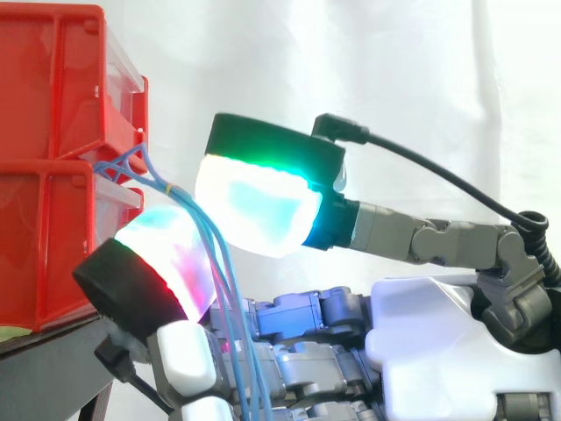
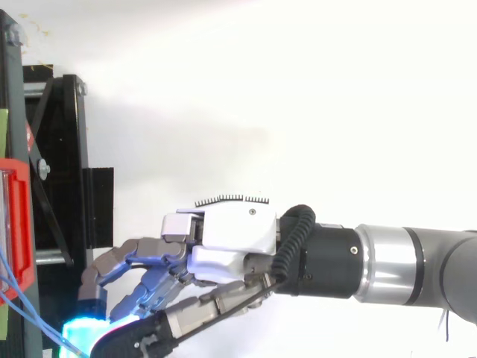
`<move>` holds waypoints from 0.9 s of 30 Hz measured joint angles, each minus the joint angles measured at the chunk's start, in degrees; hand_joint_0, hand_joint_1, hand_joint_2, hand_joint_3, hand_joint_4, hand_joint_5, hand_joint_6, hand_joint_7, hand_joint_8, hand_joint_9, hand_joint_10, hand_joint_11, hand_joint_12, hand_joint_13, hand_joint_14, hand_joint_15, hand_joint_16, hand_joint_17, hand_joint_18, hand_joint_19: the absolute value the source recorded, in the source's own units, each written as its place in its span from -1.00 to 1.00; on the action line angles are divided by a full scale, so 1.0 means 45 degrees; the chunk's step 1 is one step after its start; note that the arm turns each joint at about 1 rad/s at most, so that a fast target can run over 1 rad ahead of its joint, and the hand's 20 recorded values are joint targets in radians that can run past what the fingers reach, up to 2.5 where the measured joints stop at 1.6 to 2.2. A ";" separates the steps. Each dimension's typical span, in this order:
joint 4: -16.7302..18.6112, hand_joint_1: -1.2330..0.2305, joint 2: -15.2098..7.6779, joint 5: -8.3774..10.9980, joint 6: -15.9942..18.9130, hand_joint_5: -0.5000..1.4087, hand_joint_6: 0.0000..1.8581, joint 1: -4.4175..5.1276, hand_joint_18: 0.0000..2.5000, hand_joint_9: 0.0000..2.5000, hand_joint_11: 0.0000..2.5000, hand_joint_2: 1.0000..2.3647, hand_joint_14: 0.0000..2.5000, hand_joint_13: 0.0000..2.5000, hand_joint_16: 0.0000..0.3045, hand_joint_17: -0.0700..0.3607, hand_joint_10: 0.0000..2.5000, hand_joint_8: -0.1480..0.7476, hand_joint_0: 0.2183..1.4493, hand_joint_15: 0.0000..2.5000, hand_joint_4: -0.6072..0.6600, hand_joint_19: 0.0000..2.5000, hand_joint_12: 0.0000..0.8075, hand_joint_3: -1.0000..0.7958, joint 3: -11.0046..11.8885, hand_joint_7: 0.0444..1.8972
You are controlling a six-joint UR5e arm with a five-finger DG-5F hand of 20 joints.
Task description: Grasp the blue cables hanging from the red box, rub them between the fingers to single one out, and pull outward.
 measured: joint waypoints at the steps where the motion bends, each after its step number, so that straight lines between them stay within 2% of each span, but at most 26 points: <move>1: -0.0068 -0.22 0.0036 -0.0002 -0.0011 -0.65 -0.14 -0.0019 -0.51 -0.32 -0.48 -0.97 -0.98 -0.36 -0.65 -0.12 -0.99 -0.08 -0.40 -0.46 0.18 -0.43 -0.02 -0.17 0.0001 0.02; 7: -0.0556 -0.20 0.0273 -0.0004 -0.0125 -0.63 -0.17 -0.0126 -0.50 -0.31 -0.48 -0.98 -0.98 -0.35 -0.65 -0.11 -0.99 -0.08 -0.45 -0.46 0.20 -0.43 -0.01 -0.27 0.0003 0.03; 11: -0.0862 -0.20 0.0386 -0.0004 -0.0157 -0.63 -0.18 -0.0180 -0.49 -0.30 -0.48 -1.00 -0.99 -0.35 -0.63 -0.09 -0.99 -0.06 -0.51 -0.46 0.22 -0.43 0.02 -0.43 0.0006 0.02; 19: -0.0999 -0.26 0.0418 -0.0006 -0.0169 -0.62 -0.14 -0.0209 -0.44 -0.26 -0.47 -1.00 -0.98 -0.32 -0.62 -0.07 -0.99 -0.01 -0.56 -0.46 0.23 -0.45 0.04 -0.44 0.0006 0.06; 23: -0.1010 -0.40 0.0421 -0.0004 -0.0169 -0.65 -0.07 -0.0204 -0.45 -0.28 -0.43 -1.00 -0.98 -0.33 -0.64 -0.11 -0.99 -0.04 -0.49 -0.45 0.22 -0.44 -0.01 -0.44 0.0007 0.08; 27: -0.1034 -0.44 0.0423 -0.0005 -0.0169 -0.66 -0.05 -0.0211 -0.46 -0.31 -0.42 -1.00 -0.98 -0.33 -0.66 -0.14 -0.99 -0.08 -0.36 -0.45 0.20 -0.46 -0.04 -0.44 0.0007 0.07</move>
